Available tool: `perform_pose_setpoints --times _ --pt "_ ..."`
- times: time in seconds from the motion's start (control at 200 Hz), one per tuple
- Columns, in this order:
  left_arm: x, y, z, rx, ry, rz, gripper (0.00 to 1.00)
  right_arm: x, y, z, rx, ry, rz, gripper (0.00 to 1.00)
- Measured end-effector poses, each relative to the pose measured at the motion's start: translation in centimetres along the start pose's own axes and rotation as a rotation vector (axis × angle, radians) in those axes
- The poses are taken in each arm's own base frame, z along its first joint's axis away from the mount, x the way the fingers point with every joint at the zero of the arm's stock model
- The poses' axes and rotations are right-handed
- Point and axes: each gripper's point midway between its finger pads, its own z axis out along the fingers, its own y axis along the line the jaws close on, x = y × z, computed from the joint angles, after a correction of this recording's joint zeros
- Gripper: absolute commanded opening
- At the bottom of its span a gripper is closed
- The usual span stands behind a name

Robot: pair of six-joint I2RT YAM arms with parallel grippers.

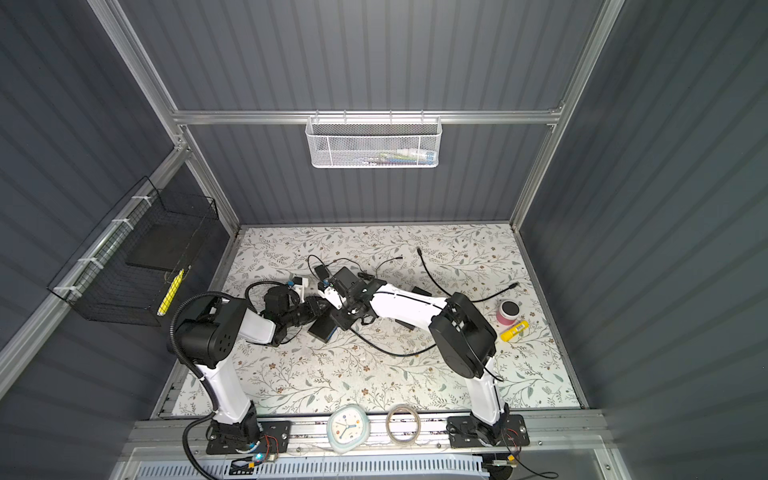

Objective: Insert the plug into the switch port

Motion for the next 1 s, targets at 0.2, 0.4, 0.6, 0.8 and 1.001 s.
perform_pose_setpoints --times 0.2,0.4,0.6,0.8,1.001 --pt "-0.2 -0.3 -0.1 -0.007 0.009 -0.003 0.28 2.7 -1.6 -0.2 0.015 0.026 0.033 0.34" --pt "-0.1 -0.3 -0.2 -0.033 0.035 0.002 0.28 2.4 -1.4 0.6 -0.001 0.008 0.029 0.38" --pt "-0.1 -0.3 -0.3 -0.048 0.054 0.012 0.27 3.1 -1.2 2.2 -0.025 0.027 0.032 0.39" --pt "0.0 -0.4 -0.3 -0.048 0.059 0.022 0.27 3.9 -1.4 3.3 -0.028 0.052 0.033 0.31" --pt "-0.1 -0.4 -0.3 -0.048 0.061 0.029 0.26 4.2 -1.5 4.1 -0.027 0.06 0.028 0.21"
